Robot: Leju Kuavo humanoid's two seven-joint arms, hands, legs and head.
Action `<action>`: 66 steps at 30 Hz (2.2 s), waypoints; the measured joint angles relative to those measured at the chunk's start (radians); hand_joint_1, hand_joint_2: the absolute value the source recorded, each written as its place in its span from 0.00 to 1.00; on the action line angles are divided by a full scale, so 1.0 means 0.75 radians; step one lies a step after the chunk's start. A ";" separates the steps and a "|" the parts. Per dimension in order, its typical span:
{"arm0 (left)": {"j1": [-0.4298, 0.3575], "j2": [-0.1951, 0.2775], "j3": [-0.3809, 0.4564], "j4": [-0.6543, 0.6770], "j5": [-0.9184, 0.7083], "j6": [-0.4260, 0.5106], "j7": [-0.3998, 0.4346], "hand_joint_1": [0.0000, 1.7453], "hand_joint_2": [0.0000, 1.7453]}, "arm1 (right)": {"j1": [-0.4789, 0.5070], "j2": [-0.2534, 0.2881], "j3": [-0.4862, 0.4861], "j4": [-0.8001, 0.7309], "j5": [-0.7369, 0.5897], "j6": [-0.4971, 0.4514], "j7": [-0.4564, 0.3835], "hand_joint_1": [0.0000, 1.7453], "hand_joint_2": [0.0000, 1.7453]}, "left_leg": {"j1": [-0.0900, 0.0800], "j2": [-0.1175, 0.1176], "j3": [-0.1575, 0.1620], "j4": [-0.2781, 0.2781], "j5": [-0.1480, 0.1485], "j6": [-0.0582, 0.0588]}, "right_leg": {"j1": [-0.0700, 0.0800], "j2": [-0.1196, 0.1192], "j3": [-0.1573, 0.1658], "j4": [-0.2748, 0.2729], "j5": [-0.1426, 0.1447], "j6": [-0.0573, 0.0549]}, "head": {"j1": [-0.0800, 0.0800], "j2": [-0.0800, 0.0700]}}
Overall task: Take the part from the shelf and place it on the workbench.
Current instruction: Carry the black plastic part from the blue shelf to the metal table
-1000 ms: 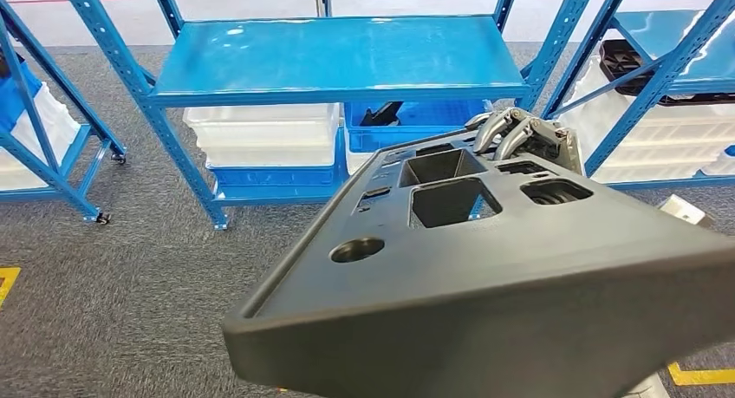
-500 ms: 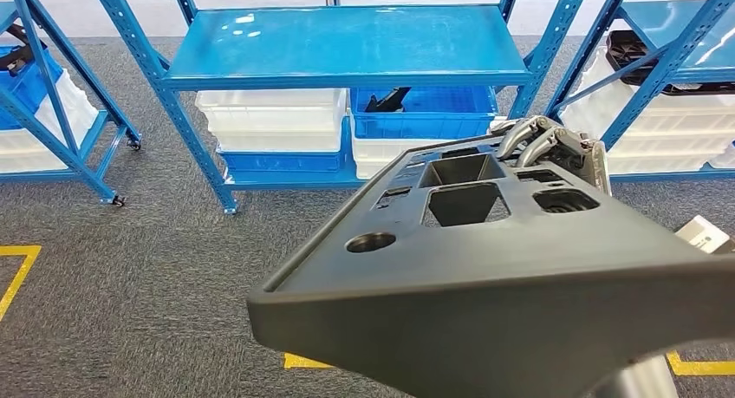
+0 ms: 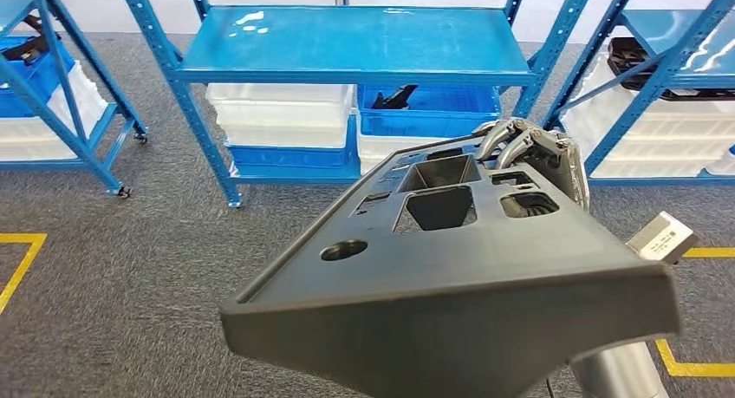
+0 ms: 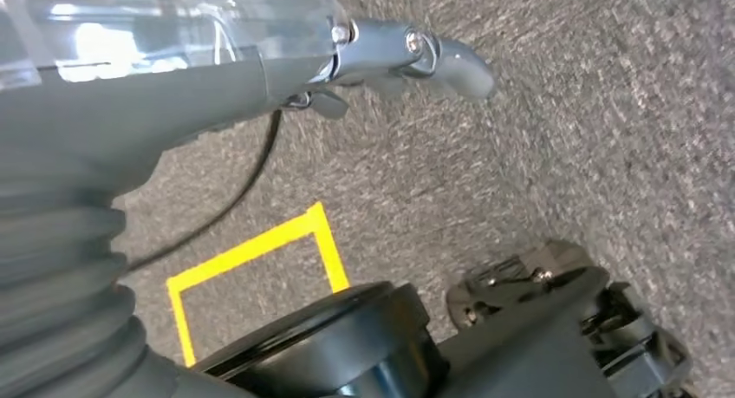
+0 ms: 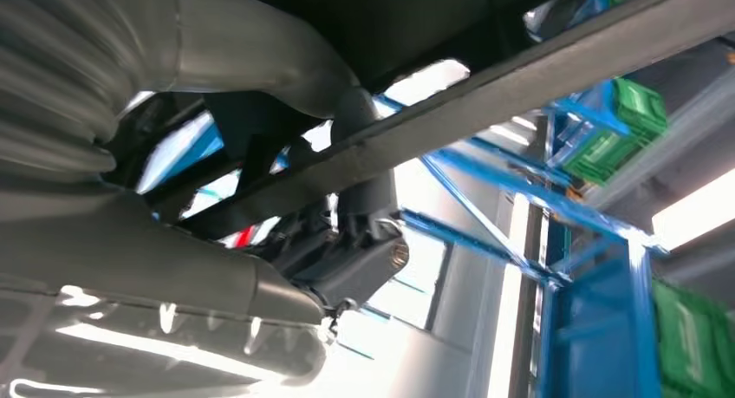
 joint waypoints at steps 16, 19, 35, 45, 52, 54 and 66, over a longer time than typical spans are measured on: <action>-0.016 -0.010 0.004 -0.001 -0.004 -0.013 0.011 0.00 1.00 | 0.044 -0.009 -0.025 -0.018 -0.002 -0.006 -0.023 1.00 1.00 | 0.010 -0.201 -0.118 -0.011 0.123 -0.002 | 0.020 0.173 0.094 -0.045 -0.057 -0.026 | 0.061 0.000; -0.018 -0.006 0.006 -0.001 -0.003 -0.013 0.016 0.00 1.00 | 0.055 -0.009 -0.027 -0.023 -0.002 -0.007 -0.029 1.00 1.00 | 0.002 -0.136 -0.164 0.098 0.043 -0.011 | 0.003 0.117 0.086 -0.057 -0.035 -0.041 | 0.041 0.000; -0.004 0.012 0.009 -0.006 0.002 -0.014 0.020 0.00 1.00 | 0.136 -0.010 -0.082 -0.083 0.001 -0.026 -0.064 1.00 1.00 | 0.006 -0.037 -0.064 0.003 0.050 0.024 | -0.001 0.040 -0.026 0.164 -0.170 0.013 | 0.019 0.000; -0.016 0.004 0.009 -0.006 -0.002 -0.016 -0.001 0.00 1.00 | 0.168 -0.011 -0.116 -0.117 0.011 -0.031 -0.067 1.00 1.00 | 0.011 -0.199 -0.091 0.006 0.073 0.003 | -0.001 0.187 0.032 -0.001 -0.048 0.005 | 0.065 0.000; -0.029 0.005 0.014 -0.007 -0.005 -0.014 0.000 0.00 1.00 | 0.167 -0.006 -0.114 -0.122 0.021 -0.030 -0.074 1.00 1.00 | 0.000 -0.071 -0.237 0.339 -0.095 -0.021 | -0.012 0.070 0.041 -0.017 -0.045 -0.025 | 0.012 0.000; -0.034 0.005 0.018 -0.008 -0.005 -0.014 0.004 0.00 1.00 | 0.167 -0.005 -0.114 -0.122 0.022 -0.030 -0.075 1.00 1.00 | 0.004 -0.063 -0.252 0.393 -0.096 -0.023 | -0.011 0.035 0.043 -0.015 -0.048 -0.026 | 0.006 0.000; -0.027 0.010 0.029 -0.008 -0.013 -0.014 0.022 0.00 1.00 | 0.165 -0.002 -0.140 -0.126 0.024 -0.030 -0.078 1.00 1.00 | -0.002 -0.061 -0.099 0.013 0.067 0.029 | -0.004 0.055 -0.048 0.217 -0.196 0.017 | 0.024 0.000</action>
